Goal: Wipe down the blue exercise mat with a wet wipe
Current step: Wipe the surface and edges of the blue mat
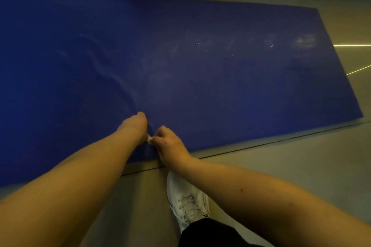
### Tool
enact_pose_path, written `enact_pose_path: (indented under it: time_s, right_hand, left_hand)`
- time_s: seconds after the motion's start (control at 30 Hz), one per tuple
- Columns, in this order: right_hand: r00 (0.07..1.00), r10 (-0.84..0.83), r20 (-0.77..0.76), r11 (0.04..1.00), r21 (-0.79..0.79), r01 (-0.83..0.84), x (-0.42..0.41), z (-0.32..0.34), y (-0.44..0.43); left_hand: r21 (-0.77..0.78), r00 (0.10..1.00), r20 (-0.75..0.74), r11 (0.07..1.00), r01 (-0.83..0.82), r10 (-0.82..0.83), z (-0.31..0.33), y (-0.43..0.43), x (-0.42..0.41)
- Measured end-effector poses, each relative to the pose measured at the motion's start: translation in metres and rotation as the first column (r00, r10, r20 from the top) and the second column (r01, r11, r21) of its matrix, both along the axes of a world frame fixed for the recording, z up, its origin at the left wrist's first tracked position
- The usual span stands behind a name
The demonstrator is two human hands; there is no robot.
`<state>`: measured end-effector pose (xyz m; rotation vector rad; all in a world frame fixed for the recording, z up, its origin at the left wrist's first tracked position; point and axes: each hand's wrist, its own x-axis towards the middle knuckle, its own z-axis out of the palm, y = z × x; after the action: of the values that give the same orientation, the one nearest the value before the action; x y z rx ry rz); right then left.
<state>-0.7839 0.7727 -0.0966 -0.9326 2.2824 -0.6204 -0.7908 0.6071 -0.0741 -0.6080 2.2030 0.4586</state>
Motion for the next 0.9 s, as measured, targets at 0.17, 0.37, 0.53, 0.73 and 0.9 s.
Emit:
enact_pose_path:
  time_s: [0.17,0.37,0.53,0.73,0.9]
  right_hand:
    - [0.916,-0.39,0.098,0.921,0.019,0.39,-0.049,0.015,0.032]
    - [0.432,-0.852,0.297,0.45,-0.007,0.893,-0.118,0.022,0.075]
    - [0.523,-0.795,0.307,0.534,-0.053,0.844,-0.078,0.016,0.023]
    - [0.754,-0.394,0.526,0.89,0.012,0.456,-0.041,0.011,-0.023]
    - [0.631,-0.634,0.447,0.715,0.031,0.698,-0.114,0.018,0.007]
  left_hand:
    - [0.041,1.0,0.003,0.999,-0.015,0.015,0.003,-0.001,-0.001]
    - [0.041,1.0,0.03,0.999,-0.01,0.009,0.004,0.0,-0.003]
    - [0.041,0.999,0.042,0.999,-0.017,0.016,0.004,-0.001,-0.004]
    - [0.033,0.999,0.054,0.999,0.004,-0.006,0.0,-0.003,-0.006]
    - [0.055,0.999,0.034,0.998,0.021,-0.022,0.001,-0.004,-0.005]
